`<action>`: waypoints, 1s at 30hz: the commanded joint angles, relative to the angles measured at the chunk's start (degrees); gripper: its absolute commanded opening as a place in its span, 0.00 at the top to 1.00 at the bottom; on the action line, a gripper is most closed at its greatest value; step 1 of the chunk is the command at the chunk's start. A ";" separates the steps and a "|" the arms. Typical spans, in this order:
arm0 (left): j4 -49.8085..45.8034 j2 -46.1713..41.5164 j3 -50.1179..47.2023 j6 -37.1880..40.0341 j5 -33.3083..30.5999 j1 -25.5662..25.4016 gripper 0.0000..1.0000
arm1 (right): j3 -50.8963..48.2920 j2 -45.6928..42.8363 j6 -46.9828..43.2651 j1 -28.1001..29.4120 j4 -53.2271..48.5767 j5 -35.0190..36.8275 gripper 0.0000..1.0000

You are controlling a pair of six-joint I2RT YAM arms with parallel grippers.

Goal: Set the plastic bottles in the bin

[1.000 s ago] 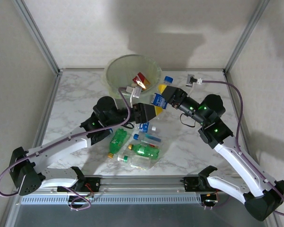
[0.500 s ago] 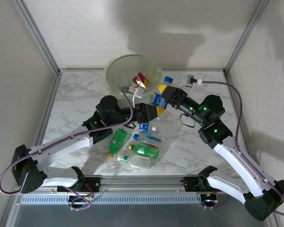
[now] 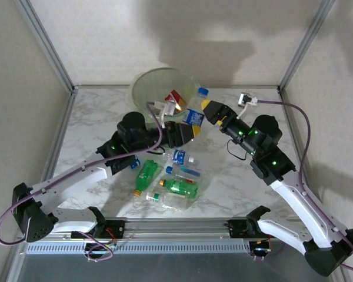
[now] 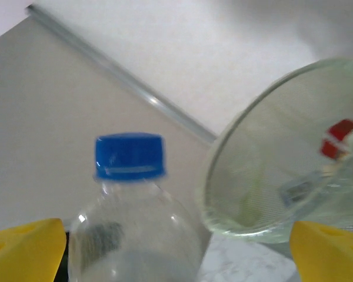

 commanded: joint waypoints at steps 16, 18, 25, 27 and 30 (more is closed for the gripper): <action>-39.45 20.03 34.01 14.72 -29.48 14.10 0.47 | 0.98 -5.68 -2.31 -1.00 -19.56 14.81 0.01; -41.57 20.94 35.00 15.06 -30.72 14.15 0.47 | 0.93 -6.01 -2.31 -1.01 -20.21 15.33 0.01; -45.09 20.87 34.45 15.40 -32.65 14.15 0.34 | 0.29 -6.61 -2.31 -1.11 -20.56 15.98 0.01; -45.15 20.48 34.42 15.31 -33.16 14.15 0.26 | 0.39 -6.57 -2.33 -1.11 -20.48 15.98 0.01; -44.40 19.41 34.19 15.04 -33.57 14.12 0.20 | 0.68 -6.65 -2.57 -1.18 -20.60 16.00 0.01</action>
